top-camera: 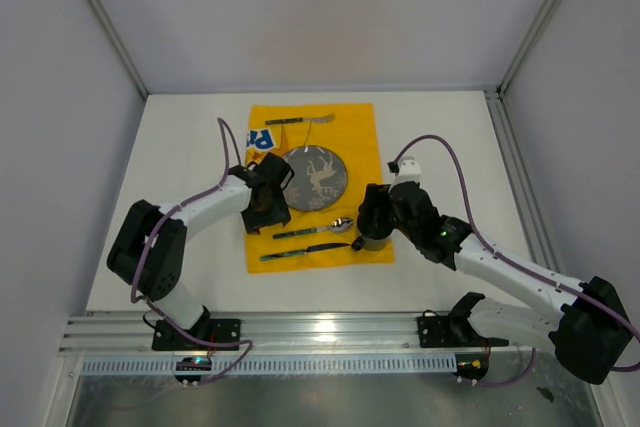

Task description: Set the dinner table for one person

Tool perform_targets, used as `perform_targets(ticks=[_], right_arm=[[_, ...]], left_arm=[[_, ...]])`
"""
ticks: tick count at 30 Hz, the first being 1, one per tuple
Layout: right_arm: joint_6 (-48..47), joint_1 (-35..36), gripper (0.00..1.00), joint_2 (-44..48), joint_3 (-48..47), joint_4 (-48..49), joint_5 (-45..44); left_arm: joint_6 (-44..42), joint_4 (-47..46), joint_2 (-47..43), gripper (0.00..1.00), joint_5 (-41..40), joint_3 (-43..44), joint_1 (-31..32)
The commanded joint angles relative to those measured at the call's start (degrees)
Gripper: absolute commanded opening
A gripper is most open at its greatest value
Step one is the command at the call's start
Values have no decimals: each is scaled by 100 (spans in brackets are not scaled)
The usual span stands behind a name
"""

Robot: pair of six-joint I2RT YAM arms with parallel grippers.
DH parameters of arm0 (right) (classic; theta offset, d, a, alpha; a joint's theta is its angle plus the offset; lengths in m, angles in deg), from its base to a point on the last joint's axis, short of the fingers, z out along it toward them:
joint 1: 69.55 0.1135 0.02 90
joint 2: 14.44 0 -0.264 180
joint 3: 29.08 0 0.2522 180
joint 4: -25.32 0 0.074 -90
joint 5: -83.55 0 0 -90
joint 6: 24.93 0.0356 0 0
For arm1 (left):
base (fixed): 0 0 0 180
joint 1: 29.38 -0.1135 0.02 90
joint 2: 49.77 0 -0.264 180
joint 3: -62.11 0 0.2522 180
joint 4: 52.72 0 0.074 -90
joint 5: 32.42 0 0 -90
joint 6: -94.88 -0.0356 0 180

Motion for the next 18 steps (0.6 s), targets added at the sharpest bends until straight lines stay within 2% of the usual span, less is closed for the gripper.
perform_targets(ticks=[1, 18], right_arm=[[44, -8, 80, 163, -18, 139, -89], [-79, 1, 80, 145, -9, 218, -142]], left_arm=[[213, -152, -233, 65, -127, -74, 34], [749, -591, -383, 65, -435, -874, 60]])
